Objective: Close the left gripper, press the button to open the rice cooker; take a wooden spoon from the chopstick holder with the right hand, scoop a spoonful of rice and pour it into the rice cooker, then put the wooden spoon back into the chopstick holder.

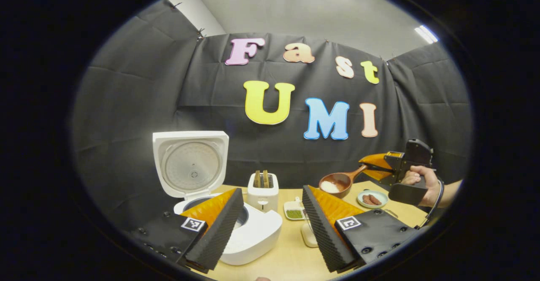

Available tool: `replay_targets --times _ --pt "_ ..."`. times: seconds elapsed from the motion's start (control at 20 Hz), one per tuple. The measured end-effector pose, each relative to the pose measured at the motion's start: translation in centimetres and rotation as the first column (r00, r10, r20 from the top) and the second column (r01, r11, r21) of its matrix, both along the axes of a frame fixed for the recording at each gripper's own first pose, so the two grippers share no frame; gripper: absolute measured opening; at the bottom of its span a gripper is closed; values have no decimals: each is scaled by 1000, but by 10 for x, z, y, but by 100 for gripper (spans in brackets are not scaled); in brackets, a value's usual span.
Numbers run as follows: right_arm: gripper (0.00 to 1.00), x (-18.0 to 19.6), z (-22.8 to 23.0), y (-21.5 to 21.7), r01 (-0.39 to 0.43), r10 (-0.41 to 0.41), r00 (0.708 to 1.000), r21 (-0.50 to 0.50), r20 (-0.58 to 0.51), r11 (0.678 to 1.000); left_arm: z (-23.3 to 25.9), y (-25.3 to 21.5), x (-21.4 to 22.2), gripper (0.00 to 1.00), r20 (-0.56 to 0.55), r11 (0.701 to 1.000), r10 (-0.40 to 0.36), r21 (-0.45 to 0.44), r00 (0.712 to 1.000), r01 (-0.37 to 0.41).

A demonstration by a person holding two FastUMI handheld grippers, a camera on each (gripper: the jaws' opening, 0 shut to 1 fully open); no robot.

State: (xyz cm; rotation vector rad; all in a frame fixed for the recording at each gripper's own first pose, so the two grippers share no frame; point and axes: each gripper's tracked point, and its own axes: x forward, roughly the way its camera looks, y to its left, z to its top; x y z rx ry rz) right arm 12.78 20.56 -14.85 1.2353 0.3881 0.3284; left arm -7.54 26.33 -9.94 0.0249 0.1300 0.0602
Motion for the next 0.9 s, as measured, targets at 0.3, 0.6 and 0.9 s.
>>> replay_targets --times 0.3,0.6,0.9 --pt "6 5 16 53 -79 81 996 -55 42 995 -1 26 -13 98 14 1000 12 -1 1000 -12" --pt "6 13 20 108 -158 165 985 -111 54 981 1 54 -20 97 18 999 31 -8 999 -31" --pt "6 24 17 168 -242 256 965 -174 57 954 -1 79 -30 99 9 998 62 -12 998 -62"
